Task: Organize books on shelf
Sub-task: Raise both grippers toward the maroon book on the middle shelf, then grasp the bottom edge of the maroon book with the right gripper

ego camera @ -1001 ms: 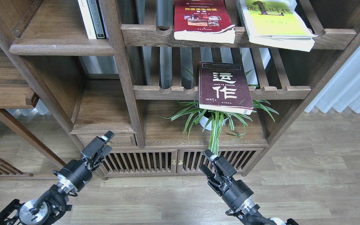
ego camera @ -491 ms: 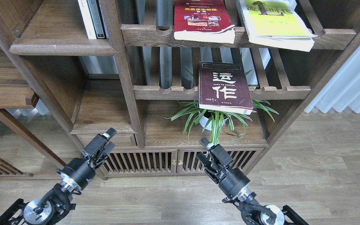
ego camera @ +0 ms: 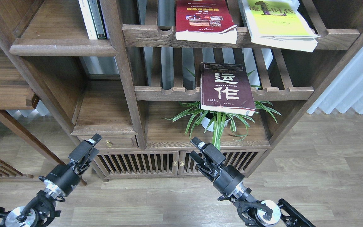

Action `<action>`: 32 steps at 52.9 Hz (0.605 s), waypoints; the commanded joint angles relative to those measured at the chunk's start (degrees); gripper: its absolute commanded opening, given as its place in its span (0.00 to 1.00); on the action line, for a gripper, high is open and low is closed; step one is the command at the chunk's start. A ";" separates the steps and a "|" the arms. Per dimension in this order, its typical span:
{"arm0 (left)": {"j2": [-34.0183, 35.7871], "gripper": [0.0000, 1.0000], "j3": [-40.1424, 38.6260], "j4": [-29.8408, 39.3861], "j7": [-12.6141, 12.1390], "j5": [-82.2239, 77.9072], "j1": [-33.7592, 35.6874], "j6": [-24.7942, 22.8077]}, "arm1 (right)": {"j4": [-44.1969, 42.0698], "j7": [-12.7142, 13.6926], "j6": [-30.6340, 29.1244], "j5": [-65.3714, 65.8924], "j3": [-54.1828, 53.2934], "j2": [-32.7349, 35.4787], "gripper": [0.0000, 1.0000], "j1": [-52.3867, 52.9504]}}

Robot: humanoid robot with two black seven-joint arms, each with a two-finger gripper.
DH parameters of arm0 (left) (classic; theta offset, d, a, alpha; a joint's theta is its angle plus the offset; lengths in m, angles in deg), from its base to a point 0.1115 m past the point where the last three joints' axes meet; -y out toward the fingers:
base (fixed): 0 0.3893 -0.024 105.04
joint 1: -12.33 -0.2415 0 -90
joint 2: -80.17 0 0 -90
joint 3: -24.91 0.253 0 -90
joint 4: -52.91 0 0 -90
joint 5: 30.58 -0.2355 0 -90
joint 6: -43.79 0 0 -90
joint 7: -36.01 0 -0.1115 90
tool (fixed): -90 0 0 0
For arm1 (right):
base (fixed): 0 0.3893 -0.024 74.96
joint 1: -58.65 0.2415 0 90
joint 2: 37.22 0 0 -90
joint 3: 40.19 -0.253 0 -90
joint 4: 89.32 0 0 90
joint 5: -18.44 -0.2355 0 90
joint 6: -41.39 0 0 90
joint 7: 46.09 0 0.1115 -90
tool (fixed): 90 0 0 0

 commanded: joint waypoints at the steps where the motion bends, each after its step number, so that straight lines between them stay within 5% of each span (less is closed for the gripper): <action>1: 0.29 1.00 -0.22 -1.21 0.02 -0.01 0.05 0.00 | 1.46 -3.15 0.00 -1.09 0.26 0.00 0.99 1.19; 11: 0.38 1.00 -0.31 -2.09 0.11 -0.01 -0.03 0.00 | 2.34 -17.29 0.00 -2.67 4.21 0.00 0.98 3.74; 15: 0.29 1.00 -0.31 -2.87 0.02 -0.01 0.05 0.00 | 2.25 -19.32 0.00 -3.02 4.30 0.00 0.99 4.71; 32: 0.29 1.00 -0.40 -3.67 0.02 -0.01 0.76 0.00 | 0.67 -19.41 3.03 -7.33 7.90 0.00 0.99 6.73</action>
